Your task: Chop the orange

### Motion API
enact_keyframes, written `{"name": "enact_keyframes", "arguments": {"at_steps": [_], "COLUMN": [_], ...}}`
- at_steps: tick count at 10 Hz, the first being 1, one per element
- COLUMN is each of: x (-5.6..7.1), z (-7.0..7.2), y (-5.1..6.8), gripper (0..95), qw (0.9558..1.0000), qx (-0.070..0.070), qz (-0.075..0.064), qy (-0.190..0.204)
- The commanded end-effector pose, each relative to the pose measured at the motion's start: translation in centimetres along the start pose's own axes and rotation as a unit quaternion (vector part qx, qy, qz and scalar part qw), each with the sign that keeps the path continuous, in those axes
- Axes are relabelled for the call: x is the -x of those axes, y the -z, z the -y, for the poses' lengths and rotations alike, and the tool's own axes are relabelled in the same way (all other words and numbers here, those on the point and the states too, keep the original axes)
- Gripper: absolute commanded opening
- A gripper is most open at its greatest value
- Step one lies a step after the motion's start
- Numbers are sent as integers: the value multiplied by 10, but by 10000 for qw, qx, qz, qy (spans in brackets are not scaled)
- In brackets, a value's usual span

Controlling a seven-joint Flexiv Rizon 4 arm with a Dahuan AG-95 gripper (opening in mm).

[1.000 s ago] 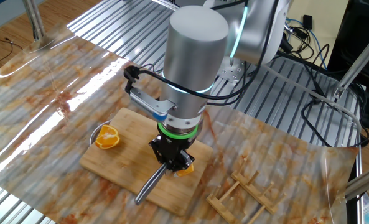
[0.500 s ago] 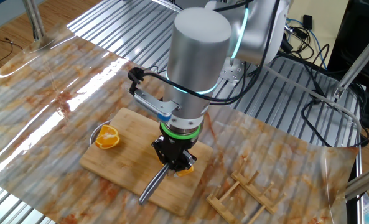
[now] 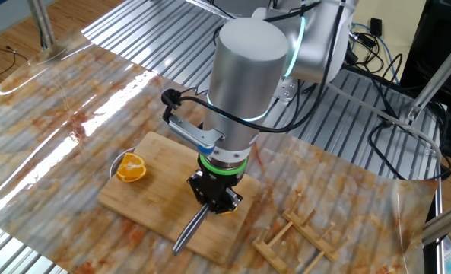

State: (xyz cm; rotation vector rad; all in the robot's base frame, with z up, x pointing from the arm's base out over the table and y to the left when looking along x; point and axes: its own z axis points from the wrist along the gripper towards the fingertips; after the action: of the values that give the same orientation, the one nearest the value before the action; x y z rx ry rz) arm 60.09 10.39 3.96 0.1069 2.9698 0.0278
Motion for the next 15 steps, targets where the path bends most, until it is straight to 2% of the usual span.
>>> {"name": "enact_keyframes", "arguments": {"at_steps": [1,5,7,9,11,14,15], "x": [-2,-5,-10,-11,-13,-13,-13], "z": [1,1,1,3,2,3,4], "y": [-1,0,-1,1,0,0,4], "gripper": [0,0,0,0,0,0,0], "qw": [10000,9999,9994,9994,9981,9987,9993], "qx": [-26,-25,-13,28,147,128,85], "qz": [61,148,331,346,561,455,319], "qy": [18,-14,-46,-85,-211,-187,-160]}}
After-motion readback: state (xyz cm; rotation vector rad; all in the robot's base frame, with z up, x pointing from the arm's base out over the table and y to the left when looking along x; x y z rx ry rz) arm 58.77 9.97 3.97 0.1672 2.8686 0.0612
